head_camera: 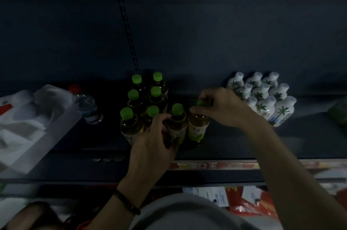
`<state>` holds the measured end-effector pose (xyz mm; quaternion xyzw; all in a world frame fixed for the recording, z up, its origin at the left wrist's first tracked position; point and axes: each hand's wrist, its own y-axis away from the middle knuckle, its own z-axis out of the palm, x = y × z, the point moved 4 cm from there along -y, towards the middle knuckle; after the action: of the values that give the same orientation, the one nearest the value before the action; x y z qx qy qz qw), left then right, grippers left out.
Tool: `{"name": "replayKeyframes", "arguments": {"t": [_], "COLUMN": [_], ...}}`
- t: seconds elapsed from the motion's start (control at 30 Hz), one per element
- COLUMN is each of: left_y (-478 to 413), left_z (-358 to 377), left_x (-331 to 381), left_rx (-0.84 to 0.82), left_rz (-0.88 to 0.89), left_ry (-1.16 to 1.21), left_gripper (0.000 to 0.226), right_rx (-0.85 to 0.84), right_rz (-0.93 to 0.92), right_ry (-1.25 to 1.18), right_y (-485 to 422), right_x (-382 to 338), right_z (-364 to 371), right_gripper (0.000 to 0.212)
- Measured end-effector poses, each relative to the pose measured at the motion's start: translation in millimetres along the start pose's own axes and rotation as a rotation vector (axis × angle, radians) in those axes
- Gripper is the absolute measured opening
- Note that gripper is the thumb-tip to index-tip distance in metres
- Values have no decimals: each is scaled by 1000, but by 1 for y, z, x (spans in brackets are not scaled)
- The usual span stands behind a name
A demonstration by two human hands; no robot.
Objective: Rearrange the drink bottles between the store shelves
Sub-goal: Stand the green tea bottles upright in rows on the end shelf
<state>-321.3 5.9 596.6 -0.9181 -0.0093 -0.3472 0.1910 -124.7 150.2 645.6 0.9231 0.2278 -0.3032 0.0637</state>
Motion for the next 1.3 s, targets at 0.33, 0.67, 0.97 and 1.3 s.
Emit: {"name": "replayKeyframes", "arguments": {"t": [0.33, 0.67, 0.97, 1.3], "left_y": [-51, -131, -142, -174], "left_z": [-28, -50, -48, -8], "left_x": [20, -2, 0, 20], "left_rx": [152, -85, -92, -341], "left_rz": [230, 8, -1, 1], "left_ry": [-218, -365, -307, -310], "left_gripper": [20, 27, 20, 22], "right_rx": [26, -249, -230, -308], "right_rz": [-36, -269, -289, -171], "right_ry": [-12, 305, 438, 357], "right_y": [-15, -145, -159, -132], "right_x": [-12, -76, -56, -10], "right_z": [-14, 19, 12, -27], "right_gripper": [34, 49, 32, 26]}}
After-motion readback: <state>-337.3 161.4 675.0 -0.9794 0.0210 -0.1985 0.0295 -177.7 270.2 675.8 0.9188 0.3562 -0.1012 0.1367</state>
